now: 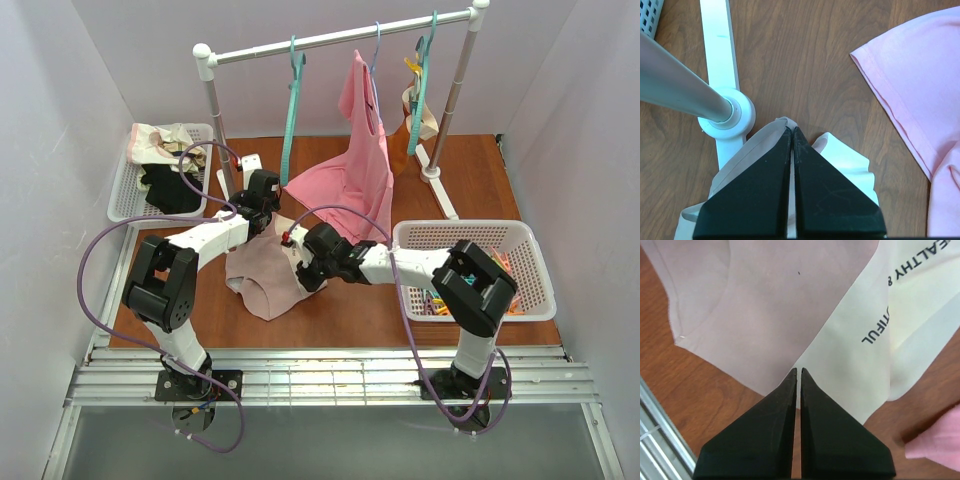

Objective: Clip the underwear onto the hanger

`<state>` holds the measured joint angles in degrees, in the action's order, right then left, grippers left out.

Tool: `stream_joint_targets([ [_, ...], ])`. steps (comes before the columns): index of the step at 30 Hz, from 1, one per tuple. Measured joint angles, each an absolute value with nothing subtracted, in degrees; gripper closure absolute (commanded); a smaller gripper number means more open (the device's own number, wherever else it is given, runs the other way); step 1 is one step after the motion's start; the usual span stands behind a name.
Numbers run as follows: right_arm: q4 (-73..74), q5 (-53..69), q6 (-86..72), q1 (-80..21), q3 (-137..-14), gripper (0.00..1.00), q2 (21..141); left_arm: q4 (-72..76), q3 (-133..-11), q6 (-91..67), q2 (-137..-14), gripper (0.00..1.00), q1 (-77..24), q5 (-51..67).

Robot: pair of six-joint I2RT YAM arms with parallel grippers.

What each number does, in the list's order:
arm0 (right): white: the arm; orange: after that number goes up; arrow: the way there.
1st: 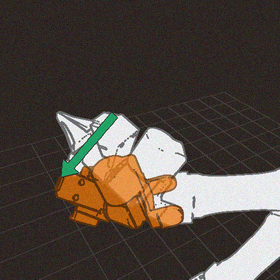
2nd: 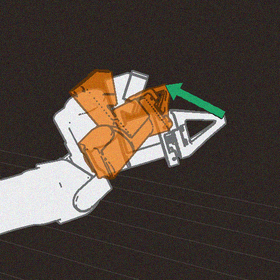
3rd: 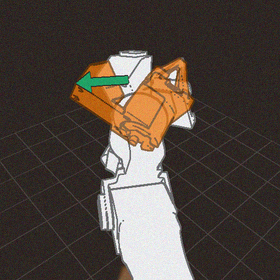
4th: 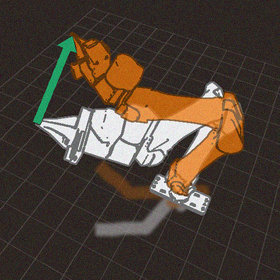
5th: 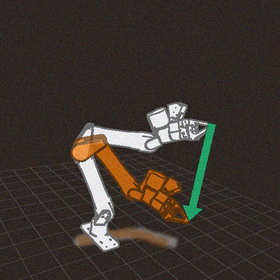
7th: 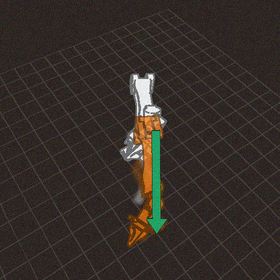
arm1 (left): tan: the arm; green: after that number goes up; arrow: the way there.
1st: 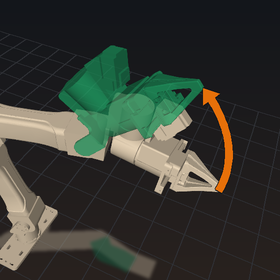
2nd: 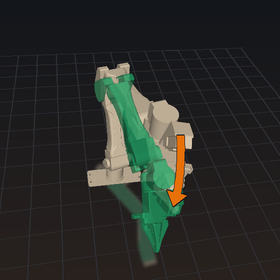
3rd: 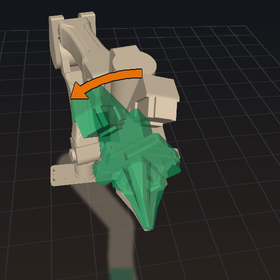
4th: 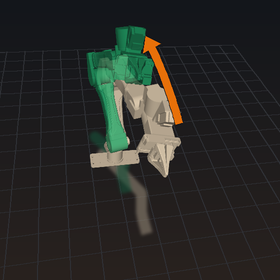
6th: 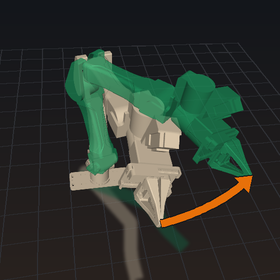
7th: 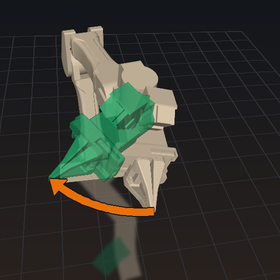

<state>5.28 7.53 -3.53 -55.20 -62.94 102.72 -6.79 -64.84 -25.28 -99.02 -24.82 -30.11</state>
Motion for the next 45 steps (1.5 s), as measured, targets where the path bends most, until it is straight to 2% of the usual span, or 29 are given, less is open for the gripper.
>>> stream_joint_targets([
  [9, 2.5, 8.16, -2.5, -55.2, -60.6, 0.99, 106.43, -6.79, -64.82, -25.3, -99.04, 1.0, -24.8, -29.69],
  [27, -0.38, 14.92, -3.09, -59.88, -50.96, 0.99, 100.01, -5.76, -62.94, -26.24, -99.98, 1.0, -23.57, -29.45],
  [38, 1.17, 15.25, -5.06, -60.55, -50.17, 0.99, 98.89, -4.34, -59.4, -26.37, -100.14, 1.0, -23.57, -27.31],
  [39, 1.48, 15.38, -5.23, -60.55, -50.24, 0.99, 98.89, -4.23, -58.83, -26.2, -100.14, 0.96, -23.57, -27.07],
  [40, 1.61, 15.51, -5.41, -60.55, -50.26, 0.99, 98.89, -4.27, -58.26, -25.82, -100.14, 0.86, -23.53, -26.7],
  [41, 1.72, 15.64, -5.48, -60.55, -50.26, 0.99, 98.89, -4.25, -57.67, -25.47, -100.14, 0.62, -23.51, -26.17],
  [43, 1.85, 15.84, -5.52, -60.58, -50.26, 0.99, 98.89, -4.29, -56.82, -24.77, -100.14, 0.42, -23.46, -25.12],
  [44, 1.89, 15.86, -5.56, -60.58, -50.26, 0.99, 98.87, -4.27, -56.49, -24.45, -100.14, 0.35, -23.46, -24.67],
  [45, 1.91, 15.86, -5.58, -60.6, -50.26, 0.99, 98.87, -4.1, -56.16, -23.9, -100.05, 0.33, -23.46, -24.16],
])
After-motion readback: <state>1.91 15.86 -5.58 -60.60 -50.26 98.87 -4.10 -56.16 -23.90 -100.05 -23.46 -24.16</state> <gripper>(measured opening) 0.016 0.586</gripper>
